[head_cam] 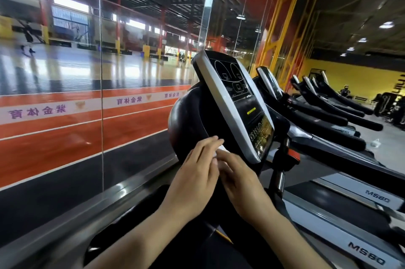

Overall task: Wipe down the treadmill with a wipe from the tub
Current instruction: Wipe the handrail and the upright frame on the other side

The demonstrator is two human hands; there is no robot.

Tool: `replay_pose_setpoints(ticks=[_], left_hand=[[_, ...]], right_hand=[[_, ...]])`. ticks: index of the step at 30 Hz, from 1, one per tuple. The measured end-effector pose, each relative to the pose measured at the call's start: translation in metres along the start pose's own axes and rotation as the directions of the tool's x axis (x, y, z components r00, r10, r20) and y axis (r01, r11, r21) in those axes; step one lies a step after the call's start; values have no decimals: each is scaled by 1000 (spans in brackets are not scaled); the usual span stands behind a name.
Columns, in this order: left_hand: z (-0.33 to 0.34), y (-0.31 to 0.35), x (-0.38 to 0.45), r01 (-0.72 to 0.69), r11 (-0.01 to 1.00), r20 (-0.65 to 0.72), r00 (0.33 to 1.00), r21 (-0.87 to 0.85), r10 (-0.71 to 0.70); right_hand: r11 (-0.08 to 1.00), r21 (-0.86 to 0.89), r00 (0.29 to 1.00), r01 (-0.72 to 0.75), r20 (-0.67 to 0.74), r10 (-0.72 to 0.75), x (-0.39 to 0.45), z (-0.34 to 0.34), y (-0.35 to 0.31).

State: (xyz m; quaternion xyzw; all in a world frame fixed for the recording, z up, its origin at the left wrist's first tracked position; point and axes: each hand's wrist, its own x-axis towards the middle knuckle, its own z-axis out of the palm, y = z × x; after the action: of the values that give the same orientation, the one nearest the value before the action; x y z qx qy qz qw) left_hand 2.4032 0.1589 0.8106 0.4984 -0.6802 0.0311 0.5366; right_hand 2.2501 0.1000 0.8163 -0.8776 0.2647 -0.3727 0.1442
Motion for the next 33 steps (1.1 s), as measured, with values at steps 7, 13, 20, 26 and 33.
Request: replay_pose_setpoints(ticks=[7,13,20,26,33], left_hand=[[11,-15,-10,34,992,82,996,123,-44],[21,-12,-16,-43,938,192,981,344,-25],[21,-41,6,-87,899,88,995,430,55],[9,-84,49,45,954,-29,999,295,-38],[-1,-129,103,242,968,-4,970,60,-242]], right_hand=[[971,138,973,-194,-97,208,-1,-9,-7],[955,219,975,-198,-58,215,-23,-15,-7],[955,230,955,-190,-181,234,-4,-8,2],[919,-82,922,-386,-68,381,12,0,8],[755,-333,819,-565,-117,561,59,32,-6]])
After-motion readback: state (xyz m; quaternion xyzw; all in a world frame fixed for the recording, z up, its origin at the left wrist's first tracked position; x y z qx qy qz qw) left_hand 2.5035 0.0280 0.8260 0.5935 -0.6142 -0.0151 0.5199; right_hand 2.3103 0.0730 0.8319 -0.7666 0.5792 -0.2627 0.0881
